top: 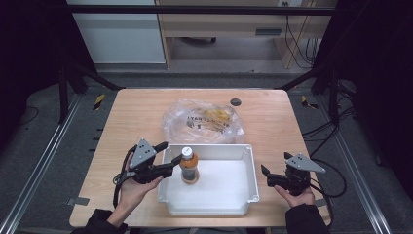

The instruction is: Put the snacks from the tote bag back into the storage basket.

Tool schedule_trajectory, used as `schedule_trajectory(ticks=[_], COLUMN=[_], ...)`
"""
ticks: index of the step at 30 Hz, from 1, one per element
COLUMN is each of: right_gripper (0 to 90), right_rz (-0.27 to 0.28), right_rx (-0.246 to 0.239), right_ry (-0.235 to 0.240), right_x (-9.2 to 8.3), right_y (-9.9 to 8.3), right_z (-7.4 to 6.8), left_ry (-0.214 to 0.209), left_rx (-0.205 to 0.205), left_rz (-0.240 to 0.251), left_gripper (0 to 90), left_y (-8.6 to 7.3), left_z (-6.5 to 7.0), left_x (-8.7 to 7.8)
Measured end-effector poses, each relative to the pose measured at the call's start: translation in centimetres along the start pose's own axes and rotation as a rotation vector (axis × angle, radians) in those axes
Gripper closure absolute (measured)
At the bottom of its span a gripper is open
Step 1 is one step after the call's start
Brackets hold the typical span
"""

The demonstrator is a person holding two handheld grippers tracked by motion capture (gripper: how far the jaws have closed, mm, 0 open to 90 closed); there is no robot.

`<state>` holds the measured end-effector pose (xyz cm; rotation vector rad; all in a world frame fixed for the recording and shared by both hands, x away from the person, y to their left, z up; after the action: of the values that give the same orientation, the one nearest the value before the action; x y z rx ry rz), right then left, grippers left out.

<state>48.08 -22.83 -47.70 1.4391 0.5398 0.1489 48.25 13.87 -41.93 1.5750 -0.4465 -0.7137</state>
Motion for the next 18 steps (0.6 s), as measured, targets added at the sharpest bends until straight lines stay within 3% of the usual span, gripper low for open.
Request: schedule_trajectory(ticks=[8, 18], right_gripper=[6.0, 5.9], right_rz=[-0.003, -0.004], right_rx=[-0.001, -0.003], right_ry=[-0.002, -0.005], right_x=[0.0, 0.0], right_y=[0.0, -0.1], right_z=[0.0, 0.1], left_ry=[0.046, 0.122], left_rx=[-0.005, -0.024], left_rz=[0.001, -0.034], left_gripper=[33.0, 34.1], left_y=[-1.1, -3.7], left_z=[-1.9, -5.0], left_x=[-1.2, -2.8])
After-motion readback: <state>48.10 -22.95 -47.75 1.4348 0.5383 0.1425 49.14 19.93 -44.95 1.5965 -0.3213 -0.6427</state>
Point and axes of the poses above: each handheld gripper's, and its own axes: x roughly forward along the jaws, y roughly out of its top, z roughly to its right, the point moved 7 cm from there along x, roughly forward along the jaws, and after that the axes turned 10 degrees about z, right-handed, at the moved point
